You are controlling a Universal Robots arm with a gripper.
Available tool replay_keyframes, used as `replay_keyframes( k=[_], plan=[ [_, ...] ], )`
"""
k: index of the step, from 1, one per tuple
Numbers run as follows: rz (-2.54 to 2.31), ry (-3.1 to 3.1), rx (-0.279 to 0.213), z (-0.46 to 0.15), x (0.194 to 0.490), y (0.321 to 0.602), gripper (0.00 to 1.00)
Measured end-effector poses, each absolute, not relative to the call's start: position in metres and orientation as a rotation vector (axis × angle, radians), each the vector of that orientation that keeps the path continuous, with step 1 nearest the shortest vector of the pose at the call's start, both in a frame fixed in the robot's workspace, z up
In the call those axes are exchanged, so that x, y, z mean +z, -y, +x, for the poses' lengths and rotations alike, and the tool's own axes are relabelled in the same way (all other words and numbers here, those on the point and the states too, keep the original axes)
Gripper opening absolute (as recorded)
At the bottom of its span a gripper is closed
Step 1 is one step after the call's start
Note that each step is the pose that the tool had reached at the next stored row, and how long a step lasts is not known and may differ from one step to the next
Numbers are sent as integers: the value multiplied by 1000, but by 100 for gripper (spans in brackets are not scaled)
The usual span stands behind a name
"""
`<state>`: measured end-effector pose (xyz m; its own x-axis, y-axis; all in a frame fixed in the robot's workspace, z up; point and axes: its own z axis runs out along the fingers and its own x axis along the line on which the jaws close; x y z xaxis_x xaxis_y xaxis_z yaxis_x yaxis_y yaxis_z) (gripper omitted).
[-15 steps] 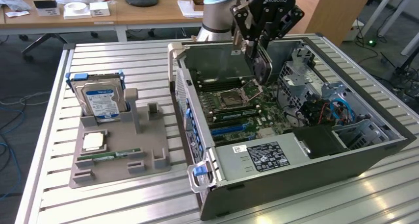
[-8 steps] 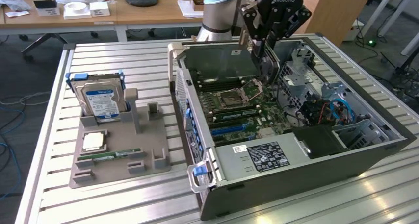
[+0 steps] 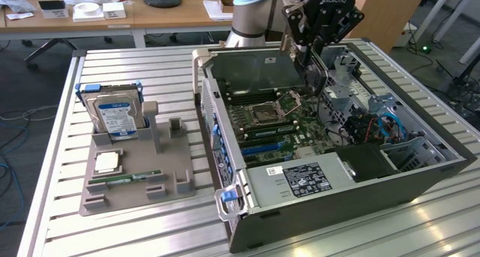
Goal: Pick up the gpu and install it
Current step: 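Pick up the gpu and move the gpu toward the slot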
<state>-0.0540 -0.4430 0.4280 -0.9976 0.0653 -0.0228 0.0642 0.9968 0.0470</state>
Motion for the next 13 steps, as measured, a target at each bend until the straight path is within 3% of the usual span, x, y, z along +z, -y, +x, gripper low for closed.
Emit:
replay_keyframes(
  k=[13],
  plan=[
    [101,-3115,72,-33,428,443,27]
  ],
)
